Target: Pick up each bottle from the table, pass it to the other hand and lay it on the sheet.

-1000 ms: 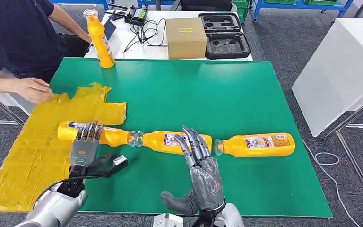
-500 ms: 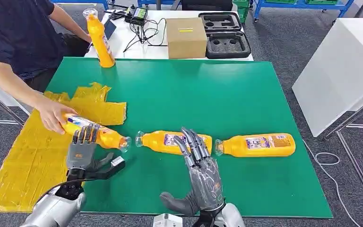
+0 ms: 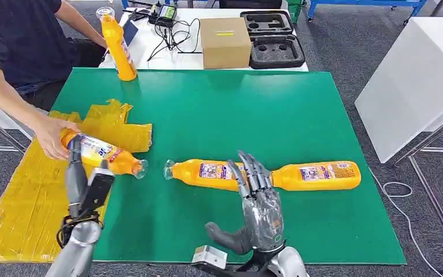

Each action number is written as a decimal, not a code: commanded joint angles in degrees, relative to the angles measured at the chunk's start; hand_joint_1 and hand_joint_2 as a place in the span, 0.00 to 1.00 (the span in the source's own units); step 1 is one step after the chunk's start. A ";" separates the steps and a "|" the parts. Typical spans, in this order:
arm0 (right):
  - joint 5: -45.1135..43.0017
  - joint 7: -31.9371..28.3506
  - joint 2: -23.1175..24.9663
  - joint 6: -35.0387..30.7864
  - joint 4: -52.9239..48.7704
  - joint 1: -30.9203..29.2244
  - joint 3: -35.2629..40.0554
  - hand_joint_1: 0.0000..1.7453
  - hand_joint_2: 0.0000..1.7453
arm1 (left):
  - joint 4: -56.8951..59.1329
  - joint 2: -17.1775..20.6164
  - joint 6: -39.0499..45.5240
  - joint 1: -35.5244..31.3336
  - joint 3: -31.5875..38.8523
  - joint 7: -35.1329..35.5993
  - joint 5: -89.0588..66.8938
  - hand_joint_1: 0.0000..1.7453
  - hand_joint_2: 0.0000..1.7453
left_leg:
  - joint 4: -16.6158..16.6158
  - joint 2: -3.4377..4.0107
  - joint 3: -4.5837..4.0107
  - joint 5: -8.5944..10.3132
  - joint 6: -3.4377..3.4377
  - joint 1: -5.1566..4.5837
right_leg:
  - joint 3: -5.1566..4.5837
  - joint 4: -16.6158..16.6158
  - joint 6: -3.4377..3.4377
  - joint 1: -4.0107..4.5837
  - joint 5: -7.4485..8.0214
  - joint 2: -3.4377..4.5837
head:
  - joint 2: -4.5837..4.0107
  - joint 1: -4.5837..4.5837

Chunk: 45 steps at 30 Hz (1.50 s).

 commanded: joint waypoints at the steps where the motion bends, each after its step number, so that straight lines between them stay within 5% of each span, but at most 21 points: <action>1: 0.39 -0.42 0.46 0.00 -0.40 0.75 -4.68 0.00 0.00 | -9.25 -3.19 -0.63 1.80 6.18 -3.73 4.79 0.00 0.00 | 0.00 -0.02 0.07 -0.04 -0.09 0.06 | 0.11 -0.03 -0.06 0.06 -0.04 -0.10 | 0.00 0.00; 2: -8.56 -8.28 -0.80 1.72 -9.91 6.28 -18.09 0.00 1.00 | -31.66 -3.11 -13.53 11.13 9.42 -5.83 26.01 0.00 0.00 | -0.01 -0.06 0.07 -0.06 -0.12 0.05 | 0.11 -0.03 -0.06 0.06 -0.08 -0.13 | 0.00 -0.02; 10: -22.03 -23.71 -6.05 13.96 -11.66 14.80 -40.68 0.00 1.00 | -31.36 2.69 -28.83 18.40 9.75 -8.85 41.74 0.00 0.00 | -0.08 -0.05 0.00 -0.20 0.00 0.03 | 0.07 -0.13 -0.03 0.03 -0.15 -0.13 | 0.00 0.00; 15: -21.21 -23.30 -11.54 28.78 -8.51 14.20 -49.99 0.00 1.00 | -32.51 4.09 -27.62 19.16 7.89 -7.98 42.24 0.00 0.00 | 0.01 0.10 -0.08 -0.34 -0.05 0.05 | 0.00 -0.09 -0.01 0.05 -0.14 -0.01 | 0.00 0.00; 23: -26.67 -26.13 -21.34 54.05 -5.65 13.13 -74.73 0.00 1.00 | -28.29 6.87 -26.14 17.14 5.67 -9.06 44.88 0.00 0.00 | 0.01 -0.16 -0.11 -0.26 0.05 -0.13 | -0.05 -0.06 0.06 -0.10 -0.15 -0.25 | 0.00 0.00; 27: -21.38 -26.02 -22.90 53.44 -0.28 8.89 -72.76 0.00 1.00 | -28.26 6.32 -26.07 17.19 4.35 -9.01 45.10 0.00 0.00 | -0.03 0.02 0.07 -0.30 -0.01 -0.10 | 0.13 -0.17 0.02 -0.08 -0.11 -0.12 | 0.00 -0.02; 38: -20.93 -26.13 -22.52 52.65 -0.17 9.06 -72.04 0.00 1.00 | -28.42 6.37 -25.89 17.38 4.18 -9.00 45.14 0.00 0.00 | -0.06 0.05 0.07 -0.29 -0.01 -0.06 | 0.10 -0.19 0.00 -0.03 -0.10 -0.10 | 0.00 -0.04; 45: -15.91 -23.93 -23.82 44.82 6.04 6.68 -64.25 0.00 1.00 | -29.12 5.16 -24.93 18.58 2.33 -8.95 44.49 0.00 0.00 | -0.08 0.16 0.05 -0.28 0.02 -0.03 | 0.09 -0.25 0.02 0.00 -0.03 0.03 | 0.00 -0.02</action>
